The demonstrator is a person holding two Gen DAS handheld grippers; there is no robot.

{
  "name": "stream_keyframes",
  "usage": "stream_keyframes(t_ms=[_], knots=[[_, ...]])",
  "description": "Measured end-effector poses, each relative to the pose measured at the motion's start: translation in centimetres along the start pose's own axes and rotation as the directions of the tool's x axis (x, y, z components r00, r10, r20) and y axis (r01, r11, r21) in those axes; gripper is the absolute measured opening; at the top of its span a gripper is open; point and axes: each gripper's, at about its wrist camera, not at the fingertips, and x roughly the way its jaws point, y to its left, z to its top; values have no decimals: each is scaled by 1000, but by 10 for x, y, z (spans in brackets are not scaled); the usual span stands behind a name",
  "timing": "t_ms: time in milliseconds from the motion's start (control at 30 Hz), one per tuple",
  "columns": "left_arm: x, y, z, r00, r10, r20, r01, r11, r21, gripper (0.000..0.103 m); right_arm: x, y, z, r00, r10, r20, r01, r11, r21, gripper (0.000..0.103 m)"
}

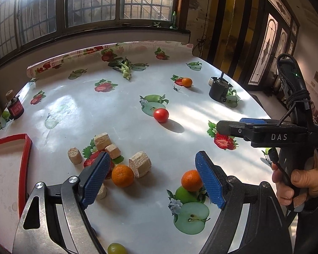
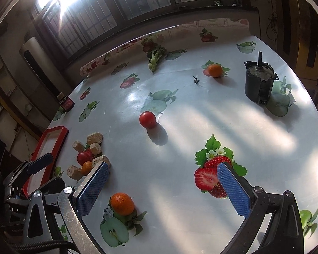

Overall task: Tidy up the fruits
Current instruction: 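Move both tools over the table toward the loose fruits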

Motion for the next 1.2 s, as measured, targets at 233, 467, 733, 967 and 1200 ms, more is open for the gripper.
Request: stream_keyframes(t_ms=[233,467,733,967,1200], knots=[[-2,-5,8,998,57,40,-57,998,14,82,-4,-2,9,1000,-14,11,14,999,-42,103],[1,-5,14,996,76,44,-76,997,10,82,-12,7,18,998,-45,45,50,990,-135,103],[6,-8,15,997,69,32,-69,998,14,82,-8,8,21,999,-39,36,44,987,-157,103],[10,-10,16,998,63,27,-64,998,13,82,-6,3,21,999,-42,31,46,987,-152,103],[12,-10,15,998,60,23,-60,998,12,82,-4,0,20,999,-45,22,48,987,-151,103]])
